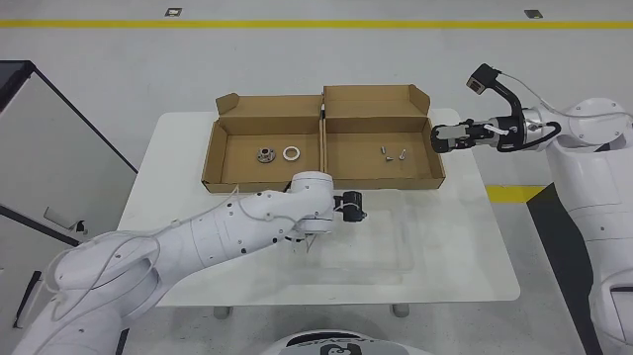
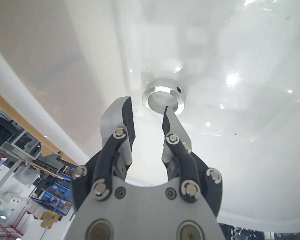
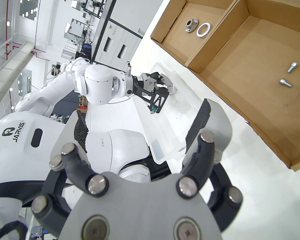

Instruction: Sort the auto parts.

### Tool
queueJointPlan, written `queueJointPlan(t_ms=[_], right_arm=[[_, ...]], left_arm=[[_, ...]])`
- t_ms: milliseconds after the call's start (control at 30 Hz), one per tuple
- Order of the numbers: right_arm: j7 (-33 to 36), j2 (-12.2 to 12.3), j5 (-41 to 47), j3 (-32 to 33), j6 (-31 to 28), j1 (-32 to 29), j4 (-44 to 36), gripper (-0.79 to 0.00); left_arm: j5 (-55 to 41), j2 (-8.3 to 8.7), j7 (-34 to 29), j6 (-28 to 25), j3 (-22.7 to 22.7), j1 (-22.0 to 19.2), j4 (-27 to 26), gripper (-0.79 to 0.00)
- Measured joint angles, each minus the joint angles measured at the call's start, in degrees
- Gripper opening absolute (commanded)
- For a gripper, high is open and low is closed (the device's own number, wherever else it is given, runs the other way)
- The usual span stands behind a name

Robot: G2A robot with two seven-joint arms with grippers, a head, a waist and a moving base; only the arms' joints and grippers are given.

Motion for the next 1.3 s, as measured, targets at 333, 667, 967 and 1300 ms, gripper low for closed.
queueJointPlan(t_ms=[333,667,967,1300], right_arm=[[0.0,0.0,0.0,0.0,0.0,0.0,0.0,0.0],[0.0,0.0,0.0,0.0,0.0,0.0,0.0,0.0],[0.0,0.0,0.0,0.0,0.0,0.0,0.0,0.0],[0.0,0.0,0.0,0.0,0.0,0.0,0.0,0.0]], left_arm=[[-2.0,-0.42,4.3,-4.4,0.0,1.0,0.4,-0.508],[-5.2,1.12,7.7,-7.7,0.0,0.5,-1.4,-0.489],[-6.9,1.3,5.7,-5.7,0.0,-1.0,-0.8,-0.493],[-6.5,0.37,7.3,-7.3,0.0,-0.4,0.7,-0.52]])
